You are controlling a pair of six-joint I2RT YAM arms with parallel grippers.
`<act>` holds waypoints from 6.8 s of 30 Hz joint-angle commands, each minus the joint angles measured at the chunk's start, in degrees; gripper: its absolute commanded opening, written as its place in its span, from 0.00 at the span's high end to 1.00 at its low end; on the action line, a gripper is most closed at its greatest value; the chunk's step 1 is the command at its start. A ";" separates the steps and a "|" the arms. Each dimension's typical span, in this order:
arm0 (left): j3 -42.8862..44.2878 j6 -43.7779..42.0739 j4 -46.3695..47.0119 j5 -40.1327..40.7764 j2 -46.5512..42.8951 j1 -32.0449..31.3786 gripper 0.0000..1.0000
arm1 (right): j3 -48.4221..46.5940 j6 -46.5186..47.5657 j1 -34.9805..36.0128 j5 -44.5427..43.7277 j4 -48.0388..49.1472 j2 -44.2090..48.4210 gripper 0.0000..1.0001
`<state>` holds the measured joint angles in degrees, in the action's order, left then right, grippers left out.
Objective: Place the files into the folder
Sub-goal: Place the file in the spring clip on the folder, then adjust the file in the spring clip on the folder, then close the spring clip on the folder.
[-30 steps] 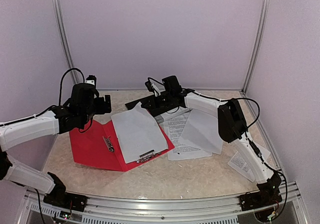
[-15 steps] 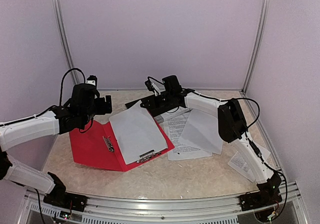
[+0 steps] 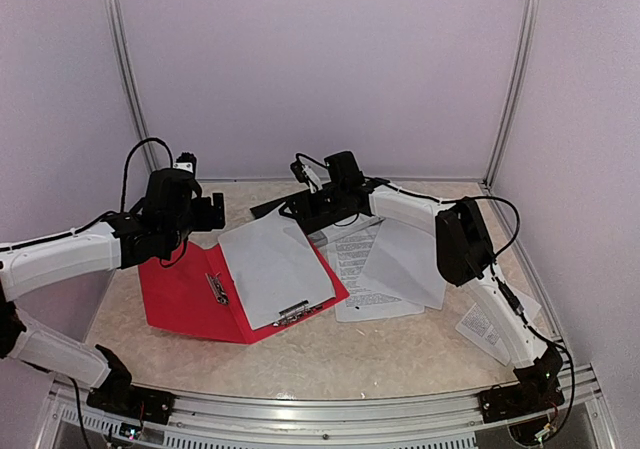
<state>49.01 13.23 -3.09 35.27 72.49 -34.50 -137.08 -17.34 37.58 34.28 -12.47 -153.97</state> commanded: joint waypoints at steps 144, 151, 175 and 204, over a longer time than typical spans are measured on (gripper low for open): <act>15.49 15.27 -11.59 -31.25 21.17 8.88 0.01 | 61.76 15.40 12.35 -23.78 5.47 37.45 0.65; 15.53 14.64 -11.63 -31.05 22.01 8.49 0.01 | 61.81 16.66 14.74 -30.52 2.70 36.61 0.74; 15.76 13.30 -13.07 -29.30 21.96 7.53 0.01 | 60.56 22.43 16.87 -37.99 -0.60 35.67 0.75; 2.60 12.59 3.33 -52.24 17.86 6.73 0.03 | 61.51 24.55 22.28 -32.55 -1.75 46.97 0.56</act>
<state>58.74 26.74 -8.49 -6.17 93.95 -27.18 -76.75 6.17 55.90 -0.58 -12.84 -109.73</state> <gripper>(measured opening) 0.979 0.445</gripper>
